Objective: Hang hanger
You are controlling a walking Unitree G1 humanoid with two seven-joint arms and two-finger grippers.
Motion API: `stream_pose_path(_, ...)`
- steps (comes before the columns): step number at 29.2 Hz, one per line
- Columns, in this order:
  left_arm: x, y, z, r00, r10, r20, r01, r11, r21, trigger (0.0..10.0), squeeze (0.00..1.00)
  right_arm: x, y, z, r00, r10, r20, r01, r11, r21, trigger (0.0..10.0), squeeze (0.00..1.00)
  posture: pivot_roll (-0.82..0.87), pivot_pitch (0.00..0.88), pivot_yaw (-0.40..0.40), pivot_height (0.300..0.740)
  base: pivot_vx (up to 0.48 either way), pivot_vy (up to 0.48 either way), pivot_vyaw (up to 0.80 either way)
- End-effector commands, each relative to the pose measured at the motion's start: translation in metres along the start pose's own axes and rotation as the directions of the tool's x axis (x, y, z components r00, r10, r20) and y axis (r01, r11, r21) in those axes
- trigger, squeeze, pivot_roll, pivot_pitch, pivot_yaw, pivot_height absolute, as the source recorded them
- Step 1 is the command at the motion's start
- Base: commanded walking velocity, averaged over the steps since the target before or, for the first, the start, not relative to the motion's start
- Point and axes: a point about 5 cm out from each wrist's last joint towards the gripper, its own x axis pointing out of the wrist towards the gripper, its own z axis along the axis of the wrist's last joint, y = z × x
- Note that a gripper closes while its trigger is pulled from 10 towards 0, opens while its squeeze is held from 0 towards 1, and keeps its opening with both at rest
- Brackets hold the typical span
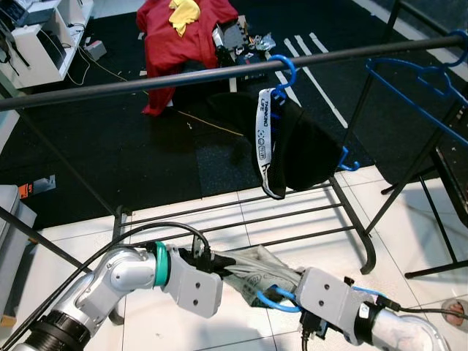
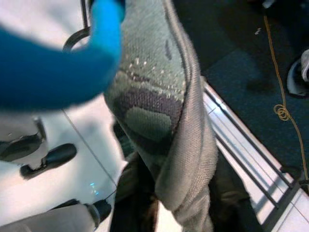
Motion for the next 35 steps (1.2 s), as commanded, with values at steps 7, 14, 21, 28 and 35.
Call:
stream_pose_path(7, 0.002, 0.002, 0.005, 0.999, 0.018, 0.034, -0.018, 1.0, 0.01, 10.0, 0.0, 0.002, 0.01, -0.001, 0.999, 0.021, 0.03, -0.022, 0.999, 0.034, 0.0, 0.0, -0.28, 0.234, 0.179, 0.74, 0.0, 0.0, 0.0)
stream_pose_path(14, 0.003, 0.011, 0.01, 0.992, 0.109, 0.06, -0.103, 0.991, -0.087, 10.0, 0.0, 0.004, 0.01, -0.003, 0.999, -0.028, 0.047, 0.024, 0.996, 0.091, 0.0, 0.0, -0.28, 0.234, 0.18, 0.74, 0.0, 0.0, 0.0)
stream_pose_path(21, -0.007, 0.011, 0.016, 0.983, 0.151, 0.106, -0.114, 0.948, -0.296, 10.0, 1.0, 0.008, 0.01, -0.011, 0.993, -0.112, 0.034, 0.104, 0.979, 0.176, 0.0, 0.0, -0.27, 0.229, 0.181, 0.74, 0.0, 0.0, 0.0)
stream_pose_path(28, -0.04, 0.011, 0.019, 0.968, 0.241, 0.07, -0.125, 0.703, -0.7, 10.0, 0.0, 0.008, 0.019, -0.03, 0.986, -0.167, -0.019, 0.166, 0.947, 0.275, 0.0, 0.0, -0.28, 0.228, 0.188, 0.74, 0.0, 0.0, 0.0)
stream_pose_path(35, -0.061, 0.003, 0.012, 0.943, 0.326, 0.066, -0.064, 0.372, -0.926, 10.0, 0.0, 0.003, 0.055, -0.06, 0.962, -0.238, -0.136, 0.274, 0.86, 0.43, 0.0, 0.0, -0.28, 0.231, 0.183, 0.74, 0.0, 0.0, 0.0)
